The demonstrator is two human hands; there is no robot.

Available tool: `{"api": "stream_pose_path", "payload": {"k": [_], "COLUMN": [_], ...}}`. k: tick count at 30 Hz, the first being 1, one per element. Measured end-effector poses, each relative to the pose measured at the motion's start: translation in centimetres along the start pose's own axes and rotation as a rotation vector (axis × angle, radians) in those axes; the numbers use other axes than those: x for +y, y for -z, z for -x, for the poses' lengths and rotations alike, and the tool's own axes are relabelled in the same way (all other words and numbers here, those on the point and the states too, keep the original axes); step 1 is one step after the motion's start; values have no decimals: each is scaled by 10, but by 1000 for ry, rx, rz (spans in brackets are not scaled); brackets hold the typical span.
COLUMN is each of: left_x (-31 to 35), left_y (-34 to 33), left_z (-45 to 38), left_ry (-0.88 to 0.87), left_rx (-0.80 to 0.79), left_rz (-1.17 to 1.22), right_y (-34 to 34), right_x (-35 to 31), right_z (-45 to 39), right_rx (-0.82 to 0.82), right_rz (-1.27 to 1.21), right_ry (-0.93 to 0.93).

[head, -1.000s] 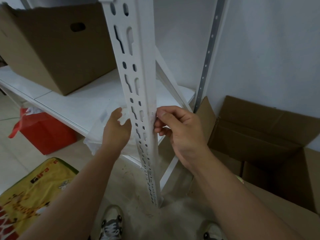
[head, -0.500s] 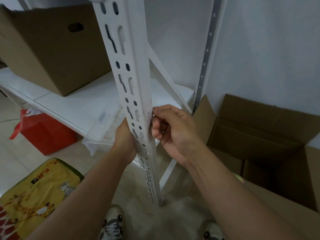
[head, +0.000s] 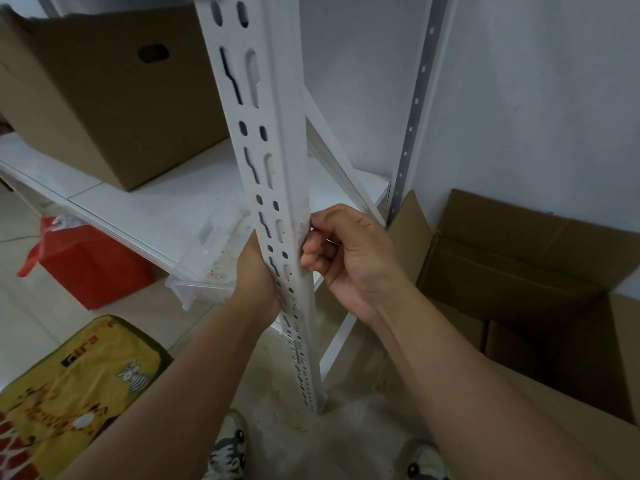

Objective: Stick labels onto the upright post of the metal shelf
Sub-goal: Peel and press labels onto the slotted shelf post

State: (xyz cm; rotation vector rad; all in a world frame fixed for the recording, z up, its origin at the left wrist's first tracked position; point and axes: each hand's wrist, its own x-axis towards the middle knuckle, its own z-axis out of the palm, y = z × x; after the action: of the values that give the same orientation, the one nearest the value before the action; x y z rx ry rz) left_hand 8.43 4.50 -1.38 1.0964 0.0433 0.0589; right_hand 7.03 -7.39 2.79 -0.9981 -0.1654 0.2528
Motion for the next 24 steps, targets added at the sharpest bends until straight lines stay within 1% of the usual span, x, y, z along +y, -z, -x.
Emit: {"api": "stream_pose_path", "payload": {"k": [3, 4, 9, 12, 17, 24], "left_x": [0, 0, -1, -3, -5, -1], "left_y": [-2, -2, 0, 6, 10, 0], "left_z": [1, 1, 1, -2, -6, 0], "left_ry": [-30, -33, -8, 5, 29, 22], "left_rx": [-62, -60, 30, 41, 80, 106], "left_rz": [2, -3, -19, -83, -121, -65], "right_y": [-1, -1, 0, 0, 0, 2], "right_x": [-1, 0, -1, -5, -5, -2], "right_z": [0, 0, 1, -1, -2, -2], "right_rx": [10, 9, -8, -28, -43, -56], "right_rz": [22, 20, -37, -18, -33, -81], "right_ry": [8, 7, -28, -36, -39, -65]}}
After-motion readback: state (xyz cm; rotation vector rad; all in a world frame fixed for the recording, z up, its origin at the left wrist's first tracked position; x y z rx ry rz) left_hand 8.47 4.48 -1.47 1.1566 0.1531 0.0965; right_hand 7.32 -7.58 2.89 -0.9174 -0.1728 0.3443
